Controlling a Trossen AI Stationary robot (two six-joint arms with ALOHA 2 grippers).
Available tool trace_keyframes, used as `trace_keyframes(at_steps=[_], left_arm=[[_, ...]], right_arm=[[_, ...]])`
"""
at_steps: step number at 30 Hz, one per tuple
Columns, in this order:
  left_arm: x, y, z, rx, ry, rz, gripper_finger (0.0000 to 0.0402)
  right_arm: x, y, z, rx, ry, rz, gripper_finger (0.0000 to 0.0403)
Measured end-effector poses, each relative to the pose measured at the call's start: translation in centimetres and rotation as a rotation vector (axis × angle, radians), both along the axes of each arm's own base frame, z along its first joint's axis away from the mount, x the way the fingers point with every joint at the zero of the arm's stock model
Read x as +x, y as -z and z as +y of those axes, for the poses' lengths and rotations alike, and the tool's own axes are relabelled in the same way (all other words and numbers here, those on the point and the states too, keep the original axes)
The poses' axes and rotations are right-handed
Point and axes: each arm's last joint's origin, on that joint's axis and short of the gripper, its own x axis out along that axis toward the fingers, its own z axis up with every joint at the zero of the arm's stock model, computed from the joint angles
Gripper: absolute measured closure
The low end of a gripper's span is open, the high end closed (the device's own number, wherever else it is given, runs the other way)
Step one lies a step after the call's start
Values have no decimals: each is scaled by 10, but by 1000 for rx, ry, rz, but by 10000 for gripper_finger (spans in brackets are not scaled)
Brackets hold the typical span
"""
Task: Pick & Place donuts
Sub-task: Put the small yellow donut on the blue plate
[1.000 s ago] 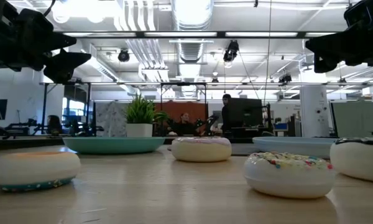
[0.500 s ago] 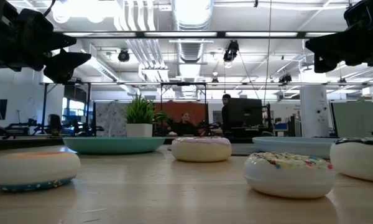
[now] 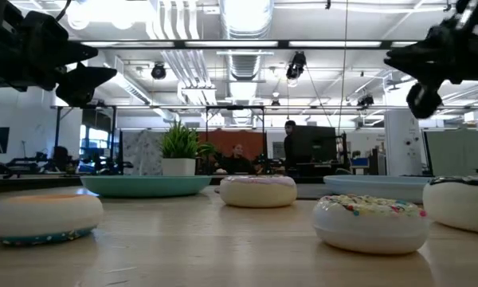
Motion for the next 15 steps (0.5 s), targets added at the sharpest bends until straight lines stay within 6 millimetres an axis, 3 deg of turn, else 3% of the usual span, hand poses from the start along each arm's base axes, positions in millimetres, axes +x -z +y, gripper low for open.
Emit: trace_keyframes(at_steps=[4,11,15], left_arm=[[0,0,0,0,0,0,182],[0,0,0,0,-1,1,182],[0,0,0,0,0,0,182]], right_arm=[[-1,0,-4,288,104,-43,369],[-1,0,-5,386,125,-64,369],[-2,-7,-7,463,179,-171,369]])
